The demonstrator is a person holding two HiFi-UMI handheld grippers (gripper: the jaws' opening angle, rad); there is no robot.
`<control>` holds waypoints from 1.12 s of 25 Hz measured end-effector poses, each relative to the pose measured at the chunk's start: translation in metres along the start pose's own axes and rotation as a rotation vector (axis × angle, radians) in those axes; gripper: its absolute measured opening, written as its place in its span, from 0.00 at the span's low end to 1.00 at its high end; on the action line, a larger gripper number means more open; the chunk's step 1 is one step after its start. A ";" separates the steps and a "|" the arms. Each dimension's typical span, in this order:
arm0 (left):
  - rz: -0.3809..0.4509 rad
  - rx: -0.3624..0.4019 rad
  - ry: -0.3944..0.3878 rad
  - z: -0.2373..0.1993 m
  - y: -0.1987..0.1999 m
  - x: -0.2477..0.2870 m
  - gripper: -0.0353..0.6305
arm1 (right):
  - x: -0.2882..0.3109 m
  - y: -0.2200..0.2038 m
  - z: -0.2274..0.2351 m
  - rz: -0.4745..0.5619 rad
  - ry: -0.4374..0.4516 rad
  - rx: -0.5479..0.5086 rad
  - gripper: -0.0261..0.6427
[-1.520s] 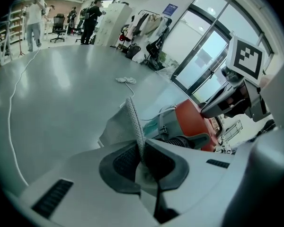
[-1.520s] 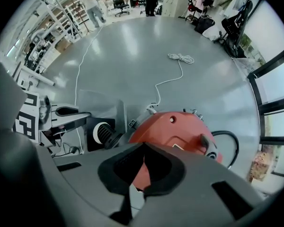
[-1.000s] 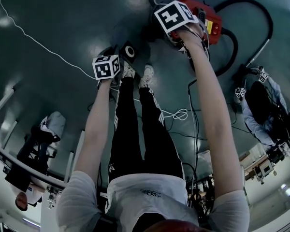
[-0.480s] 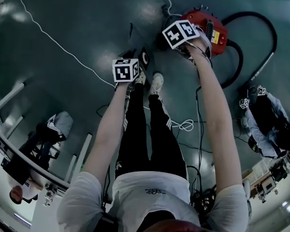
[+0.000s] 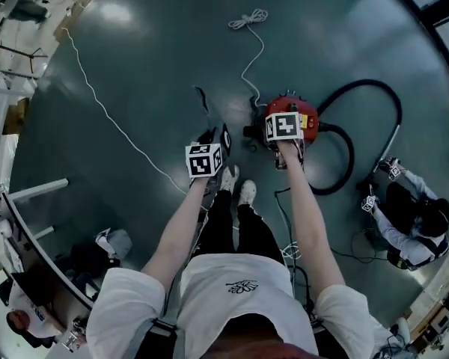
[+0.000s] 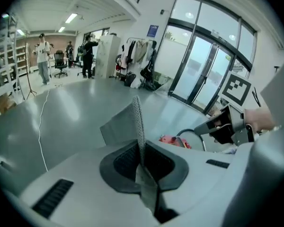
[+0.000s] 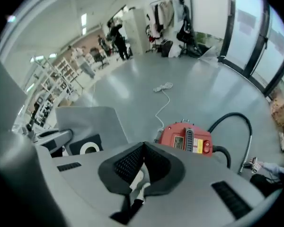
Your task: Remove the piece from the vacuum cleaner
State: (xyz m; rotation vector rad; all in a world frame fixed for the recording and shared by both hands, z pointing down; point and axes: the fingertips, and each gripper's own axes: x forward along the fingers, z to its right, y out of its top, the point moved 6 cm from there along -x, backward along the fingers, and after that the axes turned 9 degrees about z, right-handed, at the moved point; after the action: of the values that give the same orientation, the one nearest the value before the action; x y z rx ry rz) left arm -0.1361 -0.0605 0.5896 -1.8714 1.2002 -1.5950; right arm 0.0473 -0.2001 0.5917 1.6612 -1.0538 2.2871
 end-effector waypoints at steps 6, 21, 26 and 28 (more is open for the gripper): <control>0.166 0.105 -0.004 0.039 0.108 -0.086 0.08 | -0.166 0.038 -0.021 0.347 0.013 -0.057 0.06; 0.705 0.356 -0.041 0.105 0.284 -0.214 0.08 | -0.311 0.098 -0.092 0.936 -0.003 -0.153 0.06; 0.743 0.360 -0.037 0.110 0.294 -0.218 0.08 | -0.329 0.109 -0.098 1.020 -0.008 -0.191 0.06; 0.741 0.365 -0.041 0.112 0.293 -0.216 0.08 | -0.330 0.114 -0.099 1.037 -0.010 -0.205 0.06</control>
State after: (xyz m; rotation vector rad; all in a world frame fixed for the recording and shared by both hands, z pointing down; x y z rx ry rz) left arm -0.1279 -0.0727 0.2090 -1.0425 1.2706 -1.2320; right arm 0.0428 -0.1311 0.2353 1.1461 -2.4762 2.4766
